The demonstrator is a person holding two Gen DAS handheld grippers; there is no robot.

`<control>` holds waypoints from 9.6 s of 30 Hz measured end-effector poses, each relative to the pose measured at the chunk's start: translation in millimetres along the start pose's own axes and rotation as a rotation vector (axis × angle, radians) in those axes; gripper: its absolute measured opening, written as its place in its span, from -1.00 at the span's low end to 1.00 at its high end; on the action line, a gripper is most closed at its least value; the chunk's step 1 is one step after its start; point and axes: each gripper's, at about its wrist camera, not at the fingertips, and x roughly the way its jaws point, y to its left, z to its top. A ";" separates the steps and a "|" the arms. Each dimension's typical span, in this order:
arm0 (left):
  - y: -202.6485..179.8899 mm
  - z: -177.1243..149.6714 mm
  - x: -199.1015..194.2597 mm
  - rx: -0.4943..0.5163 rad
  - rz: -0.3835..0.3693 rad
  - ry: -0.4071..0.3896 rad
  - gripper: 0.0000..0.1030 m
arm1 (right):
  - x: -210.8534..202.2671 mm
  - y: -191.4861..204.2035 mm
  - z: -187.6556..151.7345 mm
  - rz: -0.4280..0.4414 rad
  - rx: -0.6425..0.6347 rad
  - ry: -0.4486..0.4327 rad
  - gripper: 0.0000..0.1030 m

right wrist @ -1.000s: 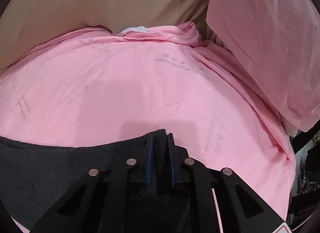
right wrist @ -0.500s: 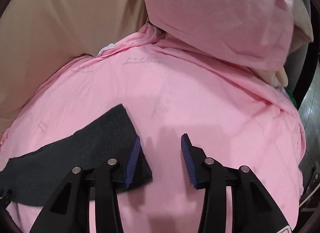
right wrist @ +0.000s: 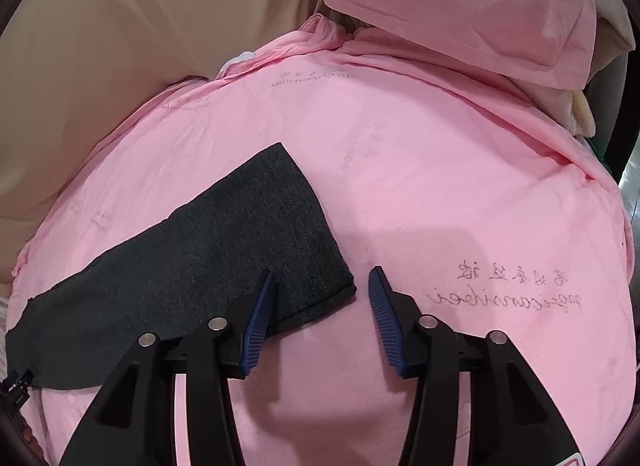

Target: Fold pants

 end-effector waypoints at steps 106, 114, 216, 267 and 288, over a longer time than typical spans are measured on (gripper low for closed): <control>322.2 -54.7 83.0 -0.792 -0.283 0.067 0.83 | -4.3 431.4 -157.2 0.242 -0.613 0.102 -0.45; 327.3 -51.4 89.1 -0.826 -0.305 0.053 0.91 | -18.7 405.4 -183.0 0.179 -0.633 0.070 0.26; 138.9 -30.0 -38.4 -0.264 -0.485 -0.056 0.73 | -47.5 272.3 -55.9 0.500 -0.155 0.205 -0.68; 115.5 -34.0 -16.0 -0.212 -0.560 0.109 -0.67 | -110.1 195.7 -117.8 0.448 -0.164 0.160 0.13; 62.4 28.2 38.3 -0.115 -0.273 0.085 -0.42 | -73.3 210.4 -85.0 0.465 -0.110 0.167 -0.49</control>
